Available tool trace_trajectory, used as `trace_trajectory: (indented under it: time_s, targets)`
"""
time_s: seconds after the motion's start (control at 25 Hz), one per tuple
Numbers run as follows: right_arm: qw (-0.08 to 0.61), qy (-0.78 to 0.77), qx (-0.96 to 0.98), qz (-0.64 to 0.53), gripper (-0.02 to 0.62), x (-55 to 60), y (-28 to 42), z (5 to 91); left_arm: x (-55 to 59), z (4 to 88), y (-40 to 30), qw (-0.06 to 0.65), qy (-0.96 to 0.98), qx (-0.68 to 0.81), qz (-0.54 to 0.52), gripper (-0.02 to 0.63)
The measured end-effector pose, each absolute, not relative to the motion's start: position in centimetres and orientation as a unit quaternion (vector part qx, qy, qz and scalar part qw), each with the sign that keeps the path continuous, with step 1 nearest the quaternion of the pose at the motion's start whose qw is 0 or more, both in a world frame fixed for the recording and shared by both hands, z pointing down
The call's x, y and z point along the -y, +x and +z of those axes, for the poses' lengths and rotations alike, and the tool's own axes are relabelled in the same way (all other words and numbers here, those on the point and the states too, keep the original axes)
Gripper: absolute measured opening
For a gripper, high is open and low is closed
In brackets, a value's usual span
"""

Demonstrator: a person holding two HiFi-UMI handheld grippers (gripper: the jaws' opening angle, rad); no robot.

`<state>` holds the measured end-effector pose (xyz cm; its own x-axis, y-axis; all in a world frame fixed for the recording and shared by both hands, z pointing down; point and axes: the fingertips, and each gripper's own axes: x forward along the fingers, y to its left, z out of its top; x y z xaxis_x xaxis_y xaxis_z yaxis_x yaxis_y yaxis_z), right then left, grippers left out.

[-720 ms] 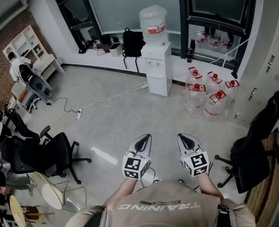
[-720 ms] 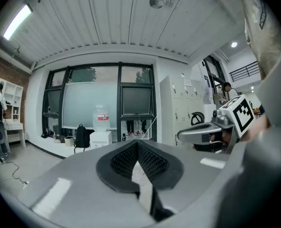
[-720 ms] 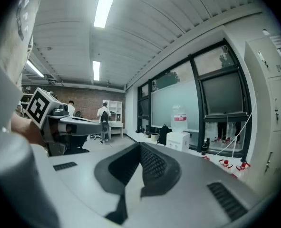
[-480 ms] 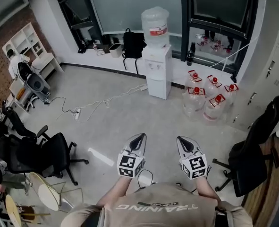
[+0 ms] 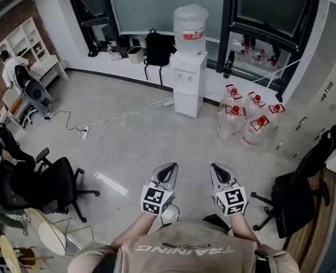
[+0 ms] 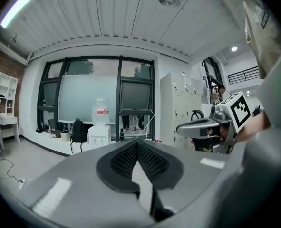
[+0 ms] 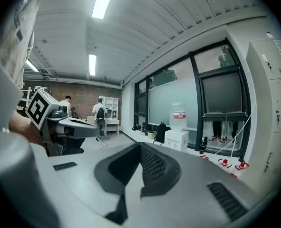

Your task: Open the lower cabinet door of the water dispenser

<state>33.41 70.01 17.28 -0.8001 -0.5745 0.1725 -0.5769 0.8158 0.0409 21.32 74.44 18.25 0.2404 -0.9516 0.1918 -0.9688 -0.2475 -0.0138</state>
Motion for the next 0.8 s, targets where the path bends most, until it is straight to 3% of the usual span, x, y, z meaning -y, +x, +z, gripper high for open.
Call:
trace_trajectory:
  time_s: [0.36,0.8]
  targets:
    - [0.1,0.296,0.95,0.011,0.008,-63.9,31.4,18.3,-70.0,19.8,18.2,0.08,0.766,0.634,0.071,-0.009]
    - [0.046,0.272,0.961,0.021,0.008,-50.4,32.9,17.0,-58.9,16.6,18.3,0.054,0.725,0.681,0.085,-0.009]
